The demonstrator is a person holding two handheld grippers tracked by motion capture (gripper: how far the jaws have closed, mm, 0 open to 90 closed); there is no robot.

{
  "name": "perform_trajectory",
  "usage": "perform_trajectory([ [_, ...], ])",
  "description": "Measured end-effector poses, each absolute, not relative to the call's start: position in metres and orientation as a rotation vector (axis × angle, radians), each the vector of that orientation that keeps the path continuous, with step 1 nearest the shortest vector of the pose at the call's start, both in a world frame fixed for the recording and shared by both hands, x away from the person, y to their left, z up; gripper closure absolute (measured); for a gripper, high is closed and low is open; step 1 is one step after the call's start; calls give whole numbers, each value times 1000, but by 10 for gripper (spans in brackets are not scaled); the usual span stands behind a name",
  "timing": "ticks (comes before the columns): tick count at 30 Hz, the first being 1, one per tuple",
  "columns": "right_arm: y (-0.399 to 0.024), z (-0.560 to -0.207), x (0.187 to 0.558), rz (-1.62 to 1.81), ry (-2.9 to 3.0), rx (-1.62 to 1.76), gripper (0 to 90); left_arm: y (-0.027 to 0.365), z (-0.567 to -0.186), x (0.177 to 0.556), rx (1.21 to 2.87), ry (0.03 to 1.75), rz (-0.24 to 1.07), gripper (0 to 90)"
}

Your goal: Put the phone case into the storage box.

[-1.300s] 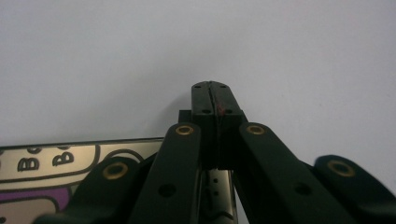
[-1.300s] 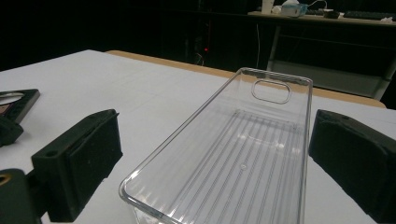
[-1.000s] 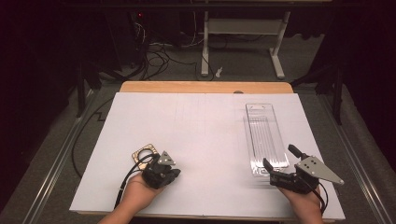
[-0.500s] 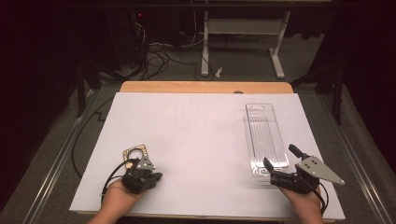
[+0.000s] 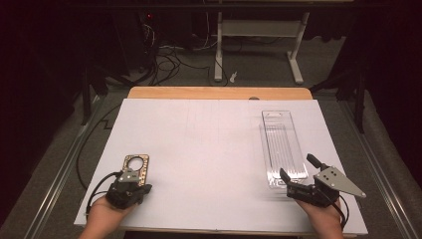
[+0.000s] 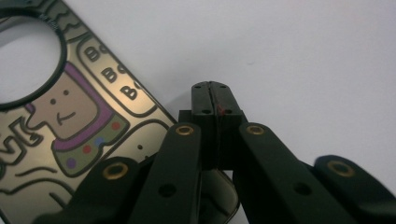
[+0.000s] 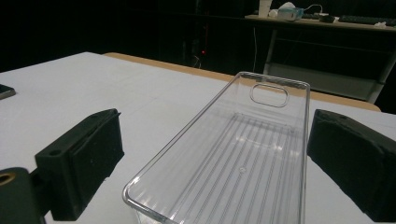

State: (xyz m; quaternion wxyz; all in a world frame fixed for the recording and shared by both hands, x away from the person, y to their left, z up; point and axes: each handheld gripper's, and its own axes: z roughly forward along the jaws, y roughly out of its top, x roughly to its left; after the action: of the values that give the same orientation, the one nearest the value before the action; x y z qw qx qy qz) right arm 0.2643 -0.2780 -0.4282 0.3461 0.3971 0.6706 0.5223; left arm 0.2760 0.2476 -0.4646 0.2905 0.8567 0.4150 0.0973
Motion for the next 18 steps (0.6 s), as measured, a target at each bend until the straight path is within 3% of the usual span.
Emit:
perform_trajectory([
  [11, -278, -428, 265, 1350, 1740, 1028, 41, 274, -467, 278, 2188, 1212, 289, 899],
  [18, -278, -428, 264, 1352, 1738, 1030, 41, 270, -452, 280, 2089, 1166, 304, 897],
])
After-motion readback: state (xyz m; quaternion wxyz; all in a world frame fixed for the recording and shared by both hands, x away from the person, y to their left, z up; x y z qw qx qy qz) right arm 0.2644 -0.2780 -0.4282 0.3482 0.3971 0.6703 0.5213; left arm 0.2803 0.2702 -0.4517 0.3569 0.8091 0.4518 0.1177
